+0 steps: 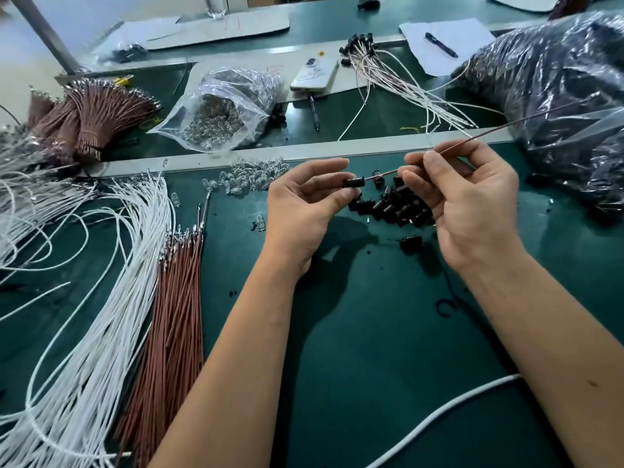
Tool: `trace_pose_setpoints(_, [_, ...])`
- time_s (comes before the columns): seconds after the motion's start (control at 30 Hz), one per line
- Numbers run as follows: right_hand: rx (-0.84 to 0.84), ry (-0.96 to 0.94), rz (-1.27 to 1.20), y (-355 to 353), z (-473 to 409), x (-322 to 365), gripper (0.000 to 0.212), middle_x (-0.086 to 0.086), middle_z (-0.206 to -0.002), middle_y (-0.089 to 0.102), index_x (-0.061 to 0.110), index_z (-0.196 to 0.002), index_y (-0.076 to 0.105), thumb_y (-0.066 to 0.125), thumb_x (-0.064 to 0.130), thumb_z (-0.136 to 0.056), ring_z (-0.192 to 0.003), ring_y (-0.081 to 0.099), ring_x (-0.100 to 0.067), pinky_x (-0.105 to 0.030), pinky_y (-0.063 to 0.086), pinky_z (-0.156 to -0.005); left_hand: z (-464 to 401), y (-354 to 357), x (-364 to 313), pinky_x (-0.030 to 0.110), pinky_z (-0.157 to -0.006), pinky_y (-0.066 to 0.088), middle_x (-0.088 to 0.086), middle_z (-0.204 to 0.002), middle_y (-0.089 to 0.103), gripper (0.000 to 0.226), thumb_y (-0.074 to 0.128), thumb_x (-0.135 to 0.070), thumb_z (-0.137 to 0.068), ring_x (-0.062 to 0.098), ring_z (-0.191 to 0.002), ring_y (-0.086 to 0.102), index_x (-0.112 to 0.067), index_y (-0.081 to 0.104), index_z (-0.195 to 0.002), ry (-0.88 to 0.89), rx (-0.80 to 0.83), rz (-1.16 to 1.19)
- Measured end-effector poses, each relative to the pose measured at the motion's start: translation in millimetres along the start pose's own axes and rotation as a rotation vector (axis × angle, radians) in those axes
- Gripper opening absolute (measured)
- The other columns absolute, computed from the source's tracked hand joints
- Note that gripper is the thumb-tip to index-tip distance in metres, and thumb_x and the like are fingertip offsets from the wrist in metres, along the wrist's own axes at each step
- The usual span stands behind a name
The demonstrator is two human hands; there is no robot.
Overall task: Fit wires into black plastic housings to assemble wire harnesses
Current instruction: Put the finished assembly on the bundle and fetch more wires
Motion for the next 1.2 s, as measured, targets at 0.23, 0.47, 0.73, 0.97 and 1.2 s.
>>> trace_pose_setpoints(0.23, [-0.022, -0.014, 0.014, -0.9, -0.1, -1.5, 0.008, -0.015, -0.084, 0.074, 0.001, -0.097, 0.059, 0.061, -0.006, -0.099, -0.075, 0.074, -0.024, -0.025, 0.06, -0.072, -0.7, 0.6, 1.4, 0.032, -0.083, 0.058, 0.018, -0.096, 0.076, 0.025, 0.075, 0.015, -0.078, 0.03, -0.088, 0.074, -0.004, 0.071, -0.094, -0.012, 0.005, 0.022])
trace_pose_setpoints(0.47, [-0.011, 0.028, -0.051, 3.8, 3.8, -4.4, 0.012, -0.017, -0.086, 0.075, 0.004, -0.093, 0.057, 0.061, -0.007, -0.098, -0.078, 0.076, -0.027, -0.023, 0.06, -0.073, 1.9, 4.6, -0.6, 0.029, -0.076, 0.057, 0.017, -0.087, 0.076, 0.019, 0.077, 0.01, -0.079, 0.027, -0.078, 0.076, -0.004, 0.072, -0.091, -0.023, 0.048, 0.02])
trace_pose_setpoints(0.73, [0.02, 0.081, 0.017, 5.8, 7.1, -8.0, 0.016, -0.017, -0.089, 0.077, 0.006, -0.094, 0.058, 0.068, -0.006, -0.094, -0.079, 0.078, -0.027, -0.023, 0.06, -0.069, 2.0, 3.9, -1.0, 0.028, -0.075, 0.057, 0.013, -0.086, 0.077, 0.026, 0.08, 0.011, -0.075, 0.026, -0.077, 0.075, -0.006, 0.07, -0.091, -0.036, 0.018, 0.045])
trace_pose_setpoints(0.97, [0.008, 0.118, 0.065, 3.1, 6.5, -8.5, 0.019, -0.018, -0.088, 0.077, 0.007, -0.09, 0.06, 0.073, -0.006, -0.089, -0.074, 0.077, -0.026, -0.022, 0.059, -0.064, 0.6, 5.3, 0.3, 0.027, -0.081, 0.058, 0.012, -0.089, 0.078, 0.022, 0.08, 0.012, -0.074, 0.02, -0.081, 0.074, -0.005, 0.075, -0.087, -0.002, 0.058, 0.0])
trace_pose_setpoints(1.2, [0.024, 0.092, 0.162, 6.1, 9.3, -7.7, 0.019, -0.015, -0.085, 0.078, 0.008, -0.09, 0.06, 0.075, -0.004, -0.088, -0.07, 0.077, -0.023, -0.023, 0.058, -0.057, 0.6, 6.2, 0.8, 0.032, -0.087, 0.059, 0.019, -0.094, 0.077, 0.022, 0.079, 0.013, -0.074, 0.025, -0.087, 0.074, 0.002, 0.074, -0.092, 0.011, 0.067, -0.004])
Point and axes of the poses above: each hand's wrist, its own z-axis away from the middle knuckle, its own y-axis out of the palm, x = y × z, the point moved 5 cm from there along -z, towards the middle knuckle
